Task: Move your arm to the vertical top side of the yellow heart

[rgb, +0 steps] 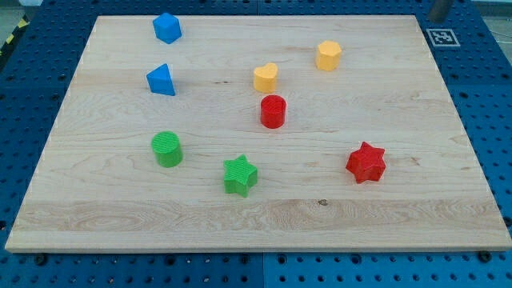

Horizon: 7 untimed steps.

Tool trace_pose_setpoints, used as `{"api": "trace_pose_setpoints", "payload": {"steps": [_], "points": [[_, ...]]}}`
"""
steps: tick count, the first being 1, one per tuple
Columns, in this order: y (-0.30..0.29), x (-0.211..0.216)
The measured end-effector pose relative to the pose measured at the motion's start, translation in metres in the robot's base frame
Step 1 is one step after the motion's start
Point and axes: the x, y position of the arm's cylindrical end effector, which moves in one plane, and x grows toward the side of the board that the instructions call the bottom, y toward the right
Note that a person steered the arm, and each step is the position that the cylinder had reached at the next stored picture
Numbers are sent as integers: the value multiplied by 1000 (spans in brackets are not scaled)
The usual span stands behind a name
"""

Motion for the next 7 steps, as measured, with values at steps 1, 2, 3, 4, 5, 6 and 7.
{"api": "trace_pose_setpoints", "payload": {"steps": [1, 2, 3, 4, 5, 6, 7], "points": [[-16, 0], [-41, 0], [-67, 0], [-95, 0], [-121, 0], [-143, 0], [-146, 0]]}}
